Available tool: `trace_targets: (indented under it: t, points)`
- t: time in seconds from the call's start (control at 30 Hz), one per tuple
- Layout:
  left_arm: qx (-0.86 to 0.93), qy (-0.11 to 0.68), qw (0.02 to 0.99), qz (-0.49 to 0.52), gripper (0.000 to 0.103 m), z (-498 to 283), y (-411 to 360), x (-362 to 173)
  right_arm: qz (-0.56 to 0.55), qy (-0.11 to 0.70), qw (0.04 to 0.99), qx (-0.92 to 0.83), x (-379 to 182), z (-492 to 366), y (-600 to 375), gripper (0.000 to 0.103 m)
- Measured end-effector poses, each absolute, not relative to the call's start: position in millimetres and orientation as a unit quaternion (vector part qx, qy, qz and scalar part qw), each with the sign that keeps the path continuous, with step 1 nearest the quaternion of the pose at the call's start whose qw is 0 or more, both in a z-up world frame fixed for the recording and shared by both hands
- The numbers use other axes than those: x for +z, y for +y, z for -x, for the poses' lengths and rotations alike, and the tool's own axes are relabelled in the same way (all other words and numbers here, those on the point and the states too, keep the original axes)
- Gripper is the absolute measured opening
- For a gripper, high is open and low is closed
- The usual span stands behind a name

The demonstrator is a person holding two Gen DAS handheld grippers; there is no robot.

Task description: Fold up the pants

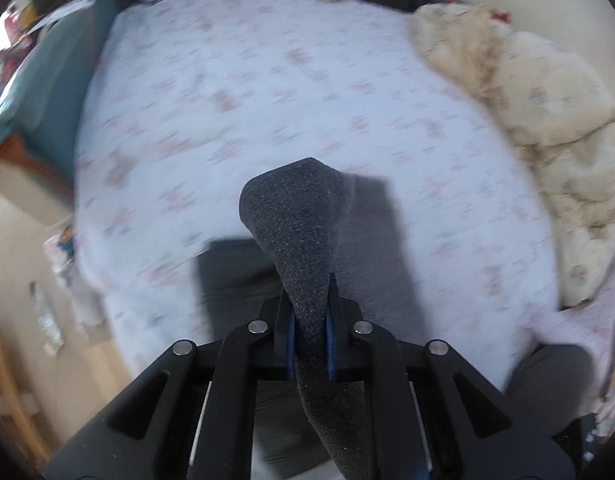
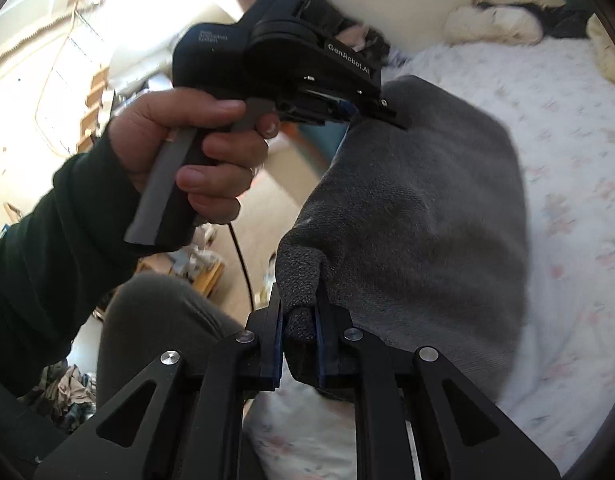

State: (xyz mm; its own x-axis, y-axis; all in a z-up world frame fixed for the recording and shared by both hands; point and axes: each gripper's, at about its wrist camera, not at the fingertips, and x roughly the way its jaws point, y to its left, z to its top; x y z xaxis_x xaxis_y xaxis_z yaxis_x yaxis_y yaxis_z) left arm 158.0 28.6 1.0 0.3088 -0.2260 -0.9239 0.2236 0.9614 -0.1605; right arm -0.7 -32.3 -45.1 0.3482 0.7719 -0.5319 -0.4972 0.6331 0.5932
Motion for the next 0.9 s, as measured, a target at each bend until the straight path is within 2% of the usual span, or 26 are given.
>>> trace_targets:
  t: [0.1,0.23,0.33,0.47,0.63,0.67,0.77,0.9]
  points:
    - [-0.111,0.589,0.801,-0.009,0.009,-161.0,60.9,-44.7,-0.140,0.450,0.799,0.373,-65.5,-4.1,5.0,0.013]
    - [-0.096,0.617,0.781,0.006,0.009,-171.0,83.8,-92.8,-0.130,0.503,0.763,0.385,-80.0,-6.7,27.5,0.020]
    - [-0.102,0.600,0.793,-0.031,0.009,-178.4,89.3,-92.4,-0.096,0.503,0.755,0.409,-65.0,-0.7,23.1,0.020]
    - [-0.118,0.625,0.771,0.011,0.009,-184.4,96.3,-105.2,-0.082,0.468,0.816,0.331,-47.7,-13.2,-13.6,0.020]
    - [-0.134,0.630,0.765,-0.019,0.009,-175.9,78.8,-104.8,-0.099,0.522,0.811,0.246,-81.8,-57.6,-34.9,0.019]
    - [-0.132,0.631,0.764,-0.024,0.009,-175.2,78.2,-106.1,-0.089,0.527,0.811,0.238,-88.0,-61.3,-32.2,0.013]
    - [-0.116,0.643,0.756,-0.026,0.010,-175.1,83.2,-112.6,-0.111,0.558,0.783,0.250,-105.5,-69.1,-34.9,0.013]
    - [-0.090,0.651,0.752,-0.048,0.016,-171.2,88.1,-118.8,-0.127,0.573,0.766,0.261,-127.3,-79.0,-28.4,0.012]
